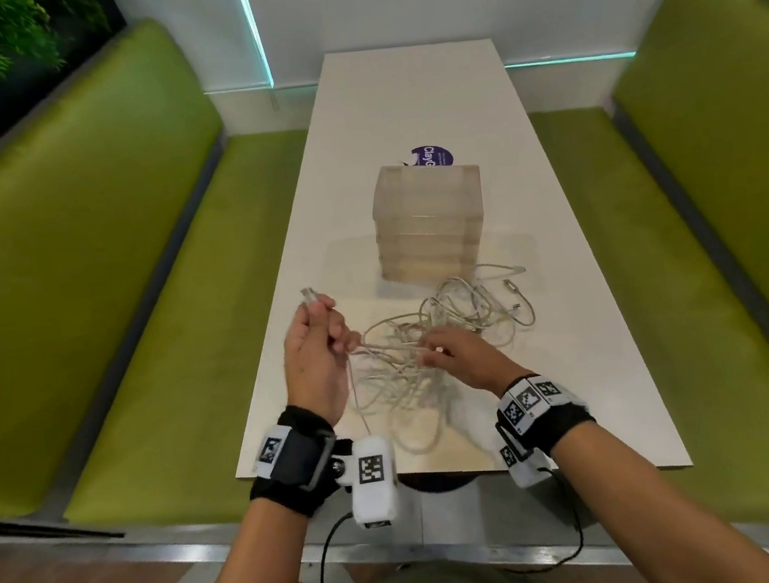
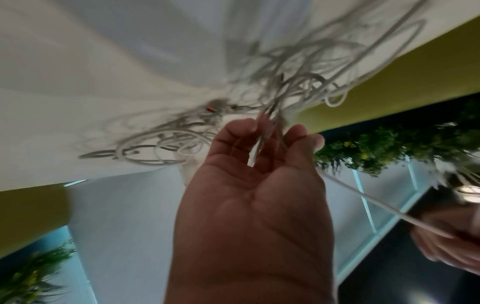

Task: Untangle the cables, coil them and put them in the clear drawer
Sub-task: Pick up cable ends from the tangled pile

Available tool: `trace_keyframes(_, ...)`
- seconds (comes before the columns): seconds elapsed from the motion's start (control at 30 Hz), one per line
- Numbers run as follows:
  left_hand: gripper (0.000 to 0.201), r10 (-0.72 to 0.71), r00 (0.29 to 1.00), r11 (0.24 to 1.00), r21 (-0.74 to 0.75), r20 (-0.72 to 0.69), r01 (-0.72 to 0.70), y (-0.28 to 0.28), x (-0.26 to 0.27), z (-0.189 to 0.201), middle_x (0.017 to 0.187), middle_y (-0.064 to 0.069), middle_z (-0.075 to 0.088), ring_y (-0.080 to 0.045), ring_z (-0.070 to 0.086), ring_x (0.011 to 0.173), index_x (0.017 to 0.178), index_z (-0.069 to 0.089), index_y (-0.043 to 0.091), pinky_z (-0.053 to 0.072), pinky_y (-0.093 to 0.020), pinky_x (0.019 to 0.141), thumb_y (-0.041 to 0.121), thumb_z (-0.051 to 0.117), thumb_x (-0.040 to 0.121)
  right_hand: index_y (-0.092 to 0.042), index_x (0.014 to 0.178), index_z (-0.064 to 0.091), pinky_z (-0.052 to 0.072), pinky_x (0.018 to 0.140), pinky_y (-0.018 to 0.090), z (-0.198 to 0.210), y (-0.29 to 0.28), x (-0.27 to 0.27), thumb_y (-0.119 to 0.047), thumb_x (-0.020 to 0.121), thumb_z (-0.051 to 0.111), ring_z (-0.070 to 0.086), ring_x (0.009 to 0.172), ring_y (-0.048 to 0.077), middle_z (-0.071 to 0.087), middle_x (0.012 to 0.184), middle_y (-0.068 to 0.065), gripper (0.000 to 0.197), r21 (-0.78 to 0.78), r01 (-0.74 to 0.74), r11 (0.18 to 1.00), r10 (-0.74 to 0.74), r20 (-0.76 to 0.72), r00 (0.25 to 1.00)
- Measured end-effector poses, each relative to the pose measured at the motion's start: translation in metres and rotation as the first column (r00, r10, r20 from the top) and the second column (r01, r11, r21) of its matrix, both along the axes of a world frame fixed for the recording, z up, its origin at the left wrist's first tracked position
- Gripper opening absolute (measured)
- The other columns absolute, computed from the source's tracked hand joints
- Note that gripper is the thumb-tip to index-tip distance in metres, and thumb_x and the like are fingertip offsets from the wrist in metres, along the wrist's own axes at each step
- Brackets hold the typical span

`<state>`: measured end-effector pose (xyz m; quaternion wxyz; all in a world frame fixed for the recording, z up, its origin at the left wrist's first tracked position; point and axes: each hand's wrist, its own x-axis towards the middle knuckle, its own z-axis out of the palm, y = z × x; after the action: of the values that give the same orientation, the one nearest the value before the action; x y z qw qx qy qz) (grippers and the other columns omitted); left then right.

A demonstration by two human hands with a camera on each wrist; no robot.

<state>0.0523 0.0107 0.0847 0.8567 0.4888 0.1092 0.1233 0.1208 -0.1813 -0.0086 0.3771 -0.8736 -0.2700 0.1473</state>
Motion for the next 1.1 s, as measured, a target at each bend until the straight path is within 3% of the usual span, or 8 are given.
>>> trace_keyframes(0.1,0.027,0.137,0.989,0.990,-0.038,0.050,-0.135,0.031,0.001,0.021,0.052,0.011,0.042,-0.005,0.027,0.042,0.084,0.050,0.016,0.030,-0.018,0.046,0.025,0.034,0.103,-0.020,0.066,0.054,0.030,0.063,0.027,-0.011,-0.024,0.004,-0.016,0.094,0.055,0.046,0.064,0.002,0.052,0.068,-0.007,0.028,-0.023,0.127,0.992,-0.128,-0.020,0.992)
trace_keyframes(0.27,0.027,0.163,0.987,0.980,0.120,-0.005,-0.161,0.054,0.006,0.018,0.055,0.011,0.040,-0.004,0.025,0.045,0.085,0.051,0.017,0.024,-0.019,0.047,0.029,0.035,0.103,-0.019,0.073,0.061,0.045,0.059,0.017,-0.008,-0.030,0.004,-0.015,0.098,0.049,0.058,0.065,0.009,0.066,0.076,0.002,0.028,0.096,0.295,0.950,-0.278,-0.161,0.947)
trace_keyframes(0.37,0.022,0.074,0.989,0.943,0.331,-0.125,-0.028,0.034,0.007,-0.005,0.064,0.005,0.038,-0.004,0.028,0.047,0.088,0.055,0.013,0.024,-0.021,0.050,0.020,0.039,0.101,-0.006,0.077,0.065,0.047,0.056,0.020,0.009,-0.018,-0.001,-0.018,0.099,0.046,0.058,0.059,0.006,0.068,0.077,0.007,0.031,0.145,0.247,0.958,-0.222,-0.167,0.961)
trace_keyframes(0.47,0.008,-0.110,0.972,0.782,0.586,-0.209,0.214,0.006,0.003,-0.030,0.076,0.005,0.051,-0.006,0.045,0.062,0.094,0.057,0.015,0.038,-0.024,0.059,0.022,0.053,0.096,-0.008,0.087,0.068,0.040,0.059,0.011,0.022,-0.011,-0.006,-0.017,0.100,0.046,0.055,0.061,-0.005,0.063,0.070,-0.005,0.027,0.155,0.160,0.975,-0.139,-0.135,0.981)
trace_keyframes(0.63,0.019,-0.298,0.911,0.633,0.655,-0.284,0.412,-0.027,0.001,-0.053,0.091,-0.004,0.068,-0.011,0.061,0.079,0.101,0.061,0.021,0.048,-0.028,0.075,0.034,0.065,0.087,-0.020,0.072,0.059,0.038,0.066,0.022,0.030,-0.007,-0.015,-0.027,0.098,0.050,0.049,0.063,0.001,0.055,0.066,-0.010,0.028,0.147,0.015,0.989,0.000,-0.101,0.995)
trace_keyframes(0.83,0.017,-0.346,0.905,0.621,0.664,-0.246,0.417,-0.032,0.004,-0.046,0.090,0.001,0.070,-0.004,0.066,0.080,0.103,0.066,0.015,0.048,-0.016,0.072,0.019,0.067,0.087,-0.010,0.082,0.065,0.041,0.071,0.023,0.039,-0.014,-0.020,-0.028,0.097,0.050,0.054,0.070,0.011,0.053,0.065,-0.006,0.028,0.141,-0.016,0.990,0.031,-0.110,0.993)
trace_keyframes(1.0,0.028,-0.275,0.934,0.306,0.901,-0.227,0.309,-0.023,0.006,-0.043,0.059,0.011,0.048,-0.011,0.045,0.058,0.068,0.045,0.026,0.031,-0.022,0.055,0.022,0.059,0.092,-0.017,0.079,0.062,0.038,0.063,0.013,0.029,-0.012,-0.020,-0.021,0.099,0.049,0.048,0.061,-0.001,0.052,0.064,-0.007,0.024,0.130,-0.017,0.991,0.031,-0.111,0.993)
trace_keyframes(1.1,0.019,-0.108,0.989,0.421,0.897,-0.101,0.138,-0.006,0.009,-0.032,0.066,0.014,0.050,-0.004,0.046,0.058,0.077,0.053,0.013,0.033,-0.015,0.052,0.020,0.056,0.094,-0.021,0.076,0.059,0.037,0.063,0.019,0.016,-0.025,-0.012,-0.016,0.100,0.043,0.044,0.060,0.003,0.048,0.065,-0.006,0.029,0.143,0.092,0.985,-0.069,-0.159,0.985)
